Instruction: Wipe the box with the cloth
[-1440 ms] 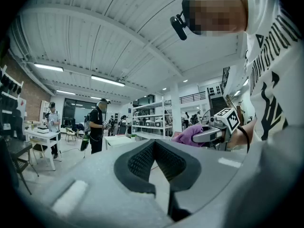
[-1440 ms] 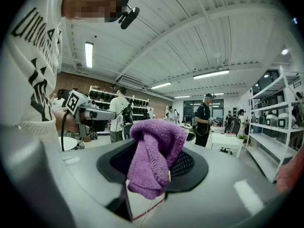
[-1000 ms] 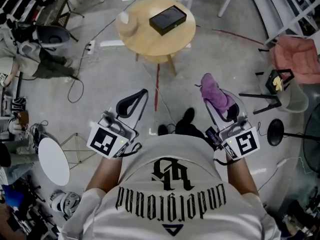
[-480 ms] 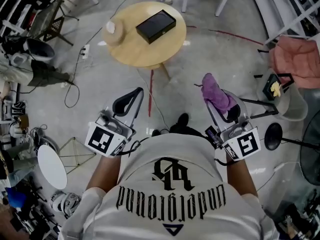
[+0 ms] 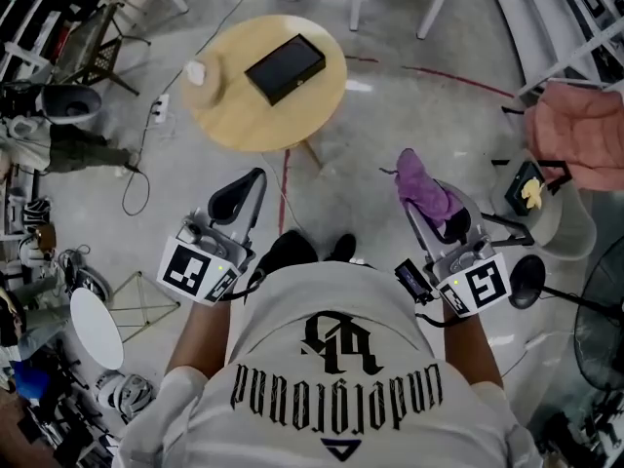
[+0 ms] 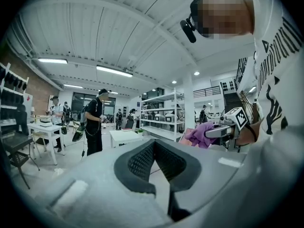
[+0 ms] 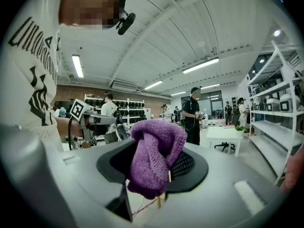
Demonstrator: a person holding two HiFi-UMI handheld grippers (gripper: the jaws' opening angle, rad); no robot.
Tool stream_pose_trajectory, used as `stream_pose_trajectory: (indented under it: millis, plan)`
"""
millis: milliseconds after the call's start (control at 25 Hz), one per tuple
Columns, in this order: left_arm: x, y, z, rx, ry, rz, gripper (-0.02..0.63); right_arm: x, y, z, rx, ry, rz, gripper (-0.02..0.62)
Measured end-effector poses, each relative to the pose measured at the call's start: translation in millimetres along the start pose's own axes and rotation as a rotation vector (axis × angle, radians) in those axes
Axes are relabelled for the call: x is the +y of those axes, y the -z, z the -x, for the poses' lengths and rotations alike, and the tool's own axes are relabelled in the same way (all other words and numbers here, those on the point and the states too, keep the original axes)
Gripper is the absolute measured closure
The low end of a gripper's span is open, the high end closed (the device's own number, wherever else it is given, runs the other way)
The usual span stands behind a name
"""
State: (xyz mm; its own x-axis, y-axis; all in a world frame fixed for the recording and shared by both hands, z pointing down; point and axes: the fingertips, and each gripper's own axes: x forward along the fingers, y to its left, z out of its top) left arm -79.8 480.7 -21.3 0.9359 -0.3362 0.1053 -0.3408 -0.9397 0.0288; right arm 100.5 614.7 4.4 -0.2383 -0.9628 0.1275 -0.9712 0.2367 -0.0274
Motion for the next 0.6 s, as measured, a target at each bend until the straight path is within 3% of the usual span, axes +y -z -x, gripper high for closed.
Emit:
stream_pose_trajectory:
  millis: [280,600]
  plan:
    - [24,6,-33,0.013,0.004,0.020,0.600,-22,1,-32,0.011,-0.025,-0.014,0.417]
    - [85,15,-77,0.018,0.009,0.033,0.600,-53,-1,-99,0.030,-0.040,-0.017,0.416]
